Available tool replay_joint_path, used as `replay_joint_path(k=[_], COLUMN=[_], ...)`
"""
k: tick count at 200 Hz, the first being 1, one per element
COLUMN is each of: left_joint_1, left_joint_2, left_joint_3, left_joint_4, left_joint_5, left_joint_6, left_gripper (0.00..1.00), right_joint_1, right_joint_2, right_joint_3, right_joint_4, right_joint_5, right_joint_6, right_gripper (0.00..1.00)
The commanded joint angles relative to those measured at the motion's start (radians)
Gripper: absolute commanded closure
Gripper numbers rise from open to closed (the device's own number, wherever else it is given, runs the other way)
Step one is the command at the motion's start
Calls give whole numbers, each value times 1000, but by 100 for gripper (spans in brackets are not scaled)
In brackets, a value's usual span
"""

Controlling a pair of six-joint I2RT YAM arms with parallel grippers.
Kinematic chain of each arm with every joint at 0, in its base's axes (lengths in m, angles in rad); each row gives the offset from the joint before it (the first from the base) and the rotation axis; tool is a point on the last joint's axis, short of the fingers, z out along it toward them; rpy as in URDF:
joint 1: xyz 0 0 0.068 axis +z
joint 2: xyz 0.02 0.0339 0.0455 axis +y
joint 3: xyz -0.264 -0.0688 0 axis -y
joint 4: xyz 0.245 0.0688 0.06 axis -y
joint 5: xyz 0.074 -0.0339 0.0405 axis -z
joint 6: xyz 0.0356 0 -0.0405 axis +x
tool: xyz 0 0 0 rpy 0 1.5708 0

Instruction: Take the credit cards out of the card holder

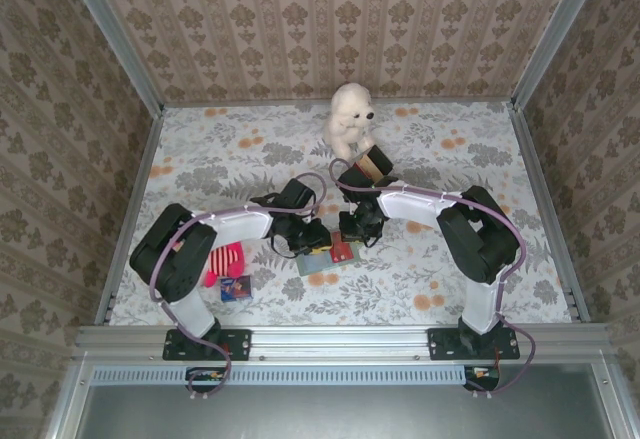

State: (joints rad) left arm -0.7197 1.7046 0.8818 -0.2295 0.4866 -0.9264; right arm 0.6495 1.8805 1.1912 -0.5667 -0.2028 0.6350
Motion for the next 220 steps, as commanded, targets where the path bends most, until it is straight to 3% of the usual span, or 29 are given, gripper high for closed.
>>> replay_joint_path(k=[1,115,162,220], left_joint_1=[-6,-6,-19,-26], left_joint_2=[17,48,13,79], left_joint_3=[13,19,68,55], left_joint_4=[35,33,-144,-47], left_joint_5=[23,23,-80,-17], left_joint_6=[-23,-34,-2,-34], left_gripper=[79,79,77,76], right_joint_1=[6,8,7,7], right_joint_2=[36,46,47,48], right_joint_3=[-30,-62,-62,-65], right_joint_4=[11,98,78,88], right_joint_5=[-41,-164,-126,-142], right_joint_6=[-4,0,3,4], right_gripper=[86,90,89,90])
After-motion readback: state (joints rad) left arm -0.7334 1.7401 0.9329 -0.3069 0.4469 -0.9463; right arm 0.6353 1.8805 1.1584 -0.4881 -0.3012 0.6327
